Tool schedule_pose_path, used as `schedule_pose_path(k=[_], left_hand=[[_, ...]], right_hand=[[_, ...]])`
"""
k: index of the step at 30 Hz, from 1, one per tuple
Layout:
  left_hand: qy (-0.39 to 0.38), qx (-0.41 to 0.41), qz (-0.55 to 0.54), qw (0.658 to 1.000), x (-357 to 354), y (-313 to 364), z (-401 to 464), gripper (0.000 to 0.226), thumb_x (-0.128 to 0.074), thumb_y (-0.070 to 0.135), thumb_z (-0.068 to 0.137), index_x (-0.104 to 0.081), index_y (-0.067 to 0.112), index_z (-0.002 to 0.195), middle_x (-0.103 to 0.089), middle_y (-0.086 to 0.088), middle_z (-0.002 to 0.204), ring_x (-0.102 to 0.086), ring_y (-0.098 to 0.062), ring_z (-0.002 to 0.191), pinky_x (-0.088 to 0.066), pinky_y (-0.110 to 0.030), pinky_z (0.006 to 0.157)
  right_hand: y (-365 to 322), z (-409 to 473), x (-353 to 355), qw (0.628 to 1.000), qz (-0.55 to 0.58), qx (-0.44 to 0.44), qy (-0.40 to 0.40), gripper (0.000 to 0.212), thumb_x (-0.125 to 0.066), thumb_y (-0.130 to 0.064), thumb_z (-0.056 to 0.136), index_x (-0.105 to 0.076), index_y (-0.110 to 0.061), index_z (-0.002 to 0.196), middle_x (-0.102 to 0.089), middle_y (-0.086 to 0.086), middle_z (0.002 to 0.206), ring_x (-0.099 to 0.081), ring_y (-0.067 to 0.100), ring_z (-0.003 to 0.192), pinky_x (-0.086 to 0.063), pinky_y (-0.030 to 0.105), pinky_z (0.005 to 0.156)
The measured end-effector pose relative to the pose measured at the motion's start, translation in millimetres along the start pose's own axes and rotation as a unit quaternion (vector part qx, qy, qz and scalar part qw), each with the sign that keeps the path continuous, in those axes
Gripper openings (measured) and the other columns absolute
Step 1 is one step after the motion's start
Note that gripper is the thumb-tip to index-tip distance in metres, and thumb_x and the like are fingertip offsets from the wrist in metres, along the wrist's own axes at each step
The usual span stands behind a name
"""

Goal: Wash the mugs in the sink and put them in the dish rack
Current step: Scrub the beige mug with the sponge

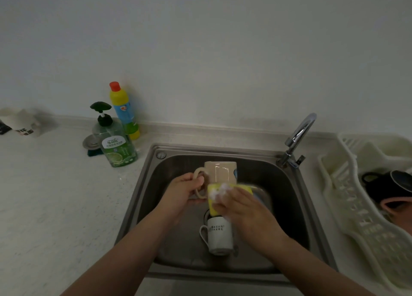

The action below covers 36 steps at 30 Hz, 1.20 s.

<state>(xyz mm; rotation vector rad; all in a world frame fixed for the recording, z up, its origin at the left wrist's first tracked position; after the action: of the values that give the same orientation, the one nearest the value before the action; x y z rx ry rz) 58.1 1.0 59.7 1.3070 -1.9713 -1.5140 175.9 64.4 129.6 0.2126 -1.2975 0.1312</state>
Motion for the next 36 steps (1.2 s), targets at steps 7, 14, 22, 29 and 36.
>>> schedule_pose_path(k=[7,14,22,29,36], left_hand=[[0.034,0.02,0.02,0.999,10,-8,0,0.036,-0.062,0.034,0.093,-0.068,0.0,0.102,-0.072,-0.02,0.095,-0.069,-0.029,0.084,-0.06,-0.043,0.072],[0.046,0.022,-0.004,0.999,10,-14,-1,0.028,-0.063,0.031,0.093,-0.07,0.005,0.1,-0.074,-0.013,0.089,-0.071,-0.023,0.08,-0.058,-0.038,0.064],[0.034,-0.015,0.01,0.999,13,-2,5,0.04,-0.071,0.04,0.078,-0.07,0.004,0.095,-0.072,-0.017,0.088,-0.07,-0.027,0.076,-0.056,-0.038,0.062],[0.025,-0.029,0.014,0.999,16,-9,6,0.04,-0.065,0.041,0.081,-0.069,0.007,0.101,-0.071,-0.016,0.098,-0.07,-0.028,0.087,-0.056,-0.042,0.067],[0.021,-0.046,0.014,0.999,20,-2,7,0.021,-0.06,0.03,0.091,-0.068,0.011,0.095,-0.072,-0.014,0.097,-0.069,-0.028,0.089,-0.057,-0.045,0.07]], right_hand=[[-1,-2,-7,0.998,0.036,0.013,0.053,0.069,-0.077,-0.009,0.068,-0.053,-0.017,0.132,-0.049,0.004,0.136,-0.046,0.022,0.128,-0.036,0.035,0.109],[26,9,-4,0.991,0.06,-0.098,0.068,0.072,-0.082,-0.014,0.063,-0.056,-0.019,0.13,-0.053,0.003,0.136,-0.053,0.024,0.126,-0.042,0.034,0.104],[57,0,4,0.956,0.175,-0.186,0.146,0.072,-0.071,0.006,0.077,-0.046,-0.018,0.14,-0.041,0.004,0.149,-0.04,0.025,0.137,-0.044,0.043,0.105],[54,-5,5,0.953,0.203,-0.162,0.155,0.062,-0.054,0.008,0.085,-0.044,-0.019,0.14,-0.045,0.006,0.146,-0.044,0.027,0.135,-0.047,0.05,0.101],[19,-29,-14,0.983,0.115,-0.111,0.094,0.09,-0.086,-0.001,0.062,-0.041,-0.025,0.136,-0.047,-0.002,0.141,-0.036,0.014,0.135,-0.035,0.035,0.104]])
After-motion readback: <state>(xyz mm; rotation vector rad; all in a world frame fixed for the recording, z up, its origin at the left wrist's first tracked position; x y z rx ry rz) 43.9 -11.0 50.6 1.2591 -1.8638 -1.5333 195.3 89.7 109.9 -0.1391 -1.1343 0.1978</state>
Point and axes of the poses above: each hand's wrist, its own z-axis towards the middle knuckle, its own x-axis out of the back of the hand, y = z × x, the point moved 10 cm from there along z, towards the middle knuckle
